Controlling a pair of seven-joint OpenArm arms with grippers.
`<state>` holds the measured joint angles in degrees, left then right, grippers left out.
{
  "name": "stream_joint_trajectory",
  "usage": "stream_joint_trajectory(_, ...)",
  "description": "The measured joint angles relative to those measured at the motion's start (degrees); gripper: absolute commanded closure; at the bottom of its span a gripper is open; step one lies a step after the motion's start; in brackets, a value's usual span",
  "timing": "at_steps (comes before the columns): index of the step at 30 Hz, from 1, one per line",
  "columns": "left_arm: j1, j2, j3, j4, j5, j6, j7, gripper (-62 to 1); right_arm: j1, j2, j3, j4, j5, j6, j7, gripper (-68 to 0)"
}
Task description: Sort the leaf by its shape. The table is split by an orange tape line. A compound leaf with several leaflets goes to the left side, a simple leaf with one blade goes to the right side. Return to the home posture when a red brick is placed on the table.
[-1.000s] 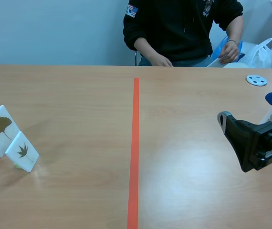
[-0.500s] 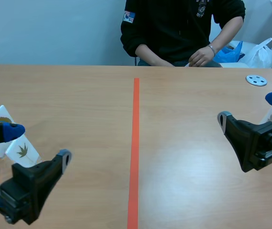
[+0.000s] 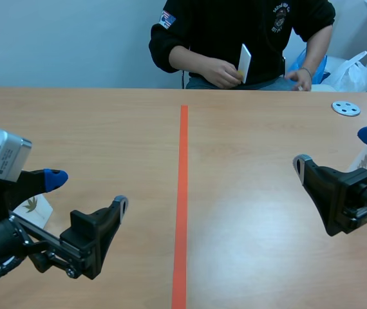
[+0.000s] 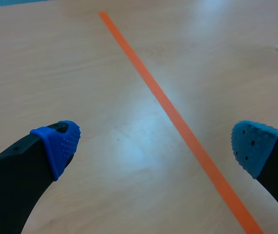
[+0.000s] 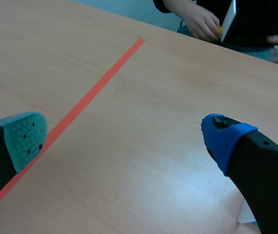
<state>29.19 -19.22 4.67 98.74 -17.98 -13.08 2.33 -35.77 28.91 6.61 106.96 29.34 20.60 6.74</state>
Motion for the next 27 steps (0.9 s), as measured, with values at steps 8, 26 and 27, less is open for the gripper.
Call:
stream_joint_trajectory(8,-0.46,0.0,1.68,0.0,0.0,0.0,0.22,-62.3,0.0,0.0,0.0,-2.25,0.0,0.0,0.24,-67.9)
stream_joint_trajectory(26,-0.46,0.0,1.57,0.0,0.0,0.0,-0.02,-62.3,0.0,0.0,0.0,-4.07,0.02,-0.24,2.21,-67.9)
stream_joint_trajectory(27,-0.46,0.0,1.57,0.0,0.0,0.0,-0.02,-62.3,0.0,0.0,0.0,-4.07,0.02,-0.24,2.21,-67.9)
